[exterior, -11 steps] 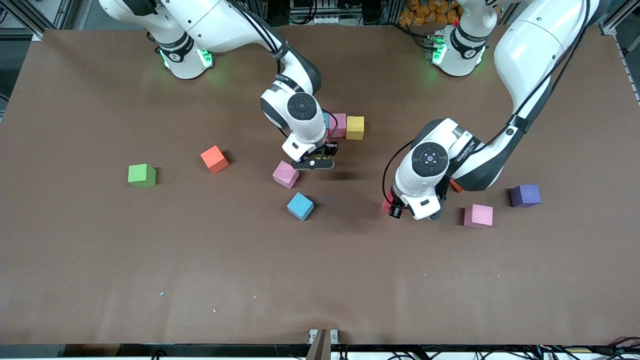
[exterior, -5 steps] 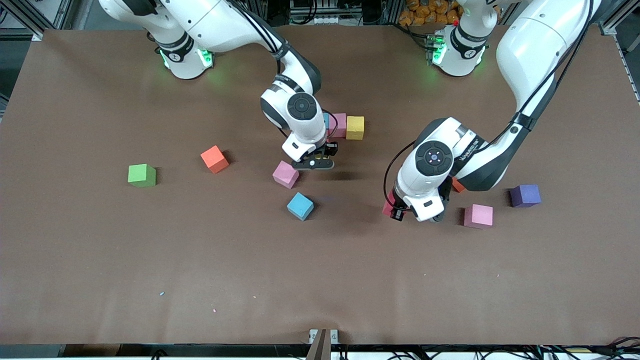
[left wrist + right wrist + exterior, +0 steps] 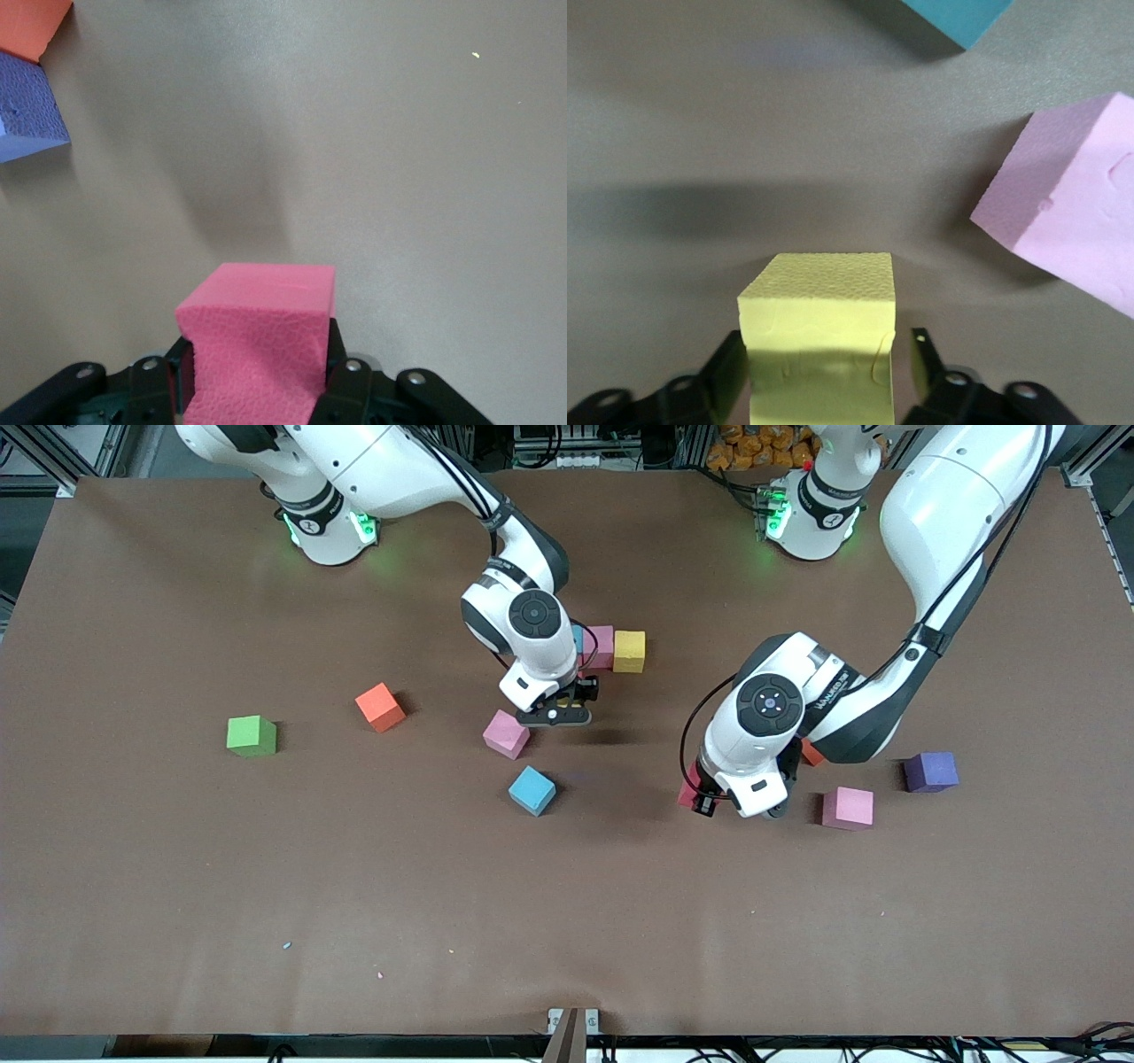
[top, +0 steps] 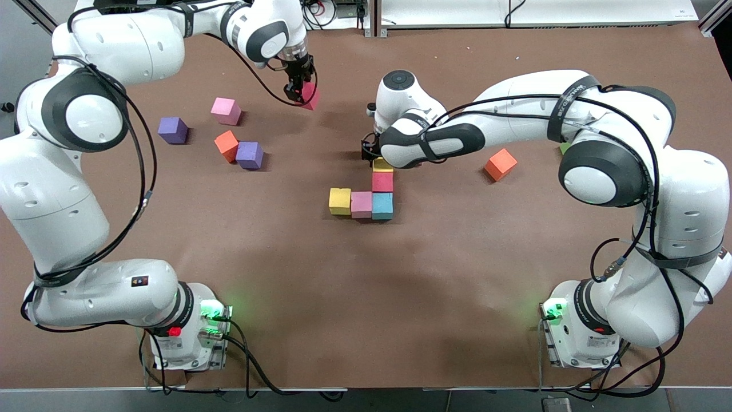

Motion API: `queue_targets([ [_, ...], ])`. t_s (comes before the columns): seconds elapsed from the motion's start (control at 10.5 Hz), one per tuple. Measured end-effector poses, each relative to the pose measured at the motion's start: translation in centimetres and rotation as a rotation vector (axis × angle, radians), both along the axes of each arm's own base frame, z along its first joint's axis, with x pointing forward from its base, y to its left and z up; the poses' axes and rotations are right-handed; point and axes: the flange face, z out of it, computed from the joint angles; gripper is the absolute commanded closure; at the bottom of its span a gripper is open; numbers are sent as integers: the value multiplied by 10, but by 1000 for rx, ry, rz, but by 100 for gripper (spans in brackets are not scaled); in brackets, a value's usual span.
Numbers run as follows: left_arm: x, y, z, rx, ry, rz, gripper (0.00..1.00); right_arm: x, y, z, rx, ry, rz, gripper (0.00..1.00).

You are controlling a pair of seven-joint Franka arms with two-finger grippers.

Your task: Arrange 11 blocks into digit 3

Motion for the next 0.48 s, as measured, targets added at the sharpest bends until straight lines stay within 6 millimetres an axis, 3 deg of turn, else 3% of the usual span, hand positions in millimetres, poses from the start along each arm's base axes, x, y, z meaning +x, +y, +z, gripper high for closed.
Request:
queue_targets([
  [0.48,-7,-13,5,-30,15,-1,100,2,1,5,6,-7,-2,0],
])
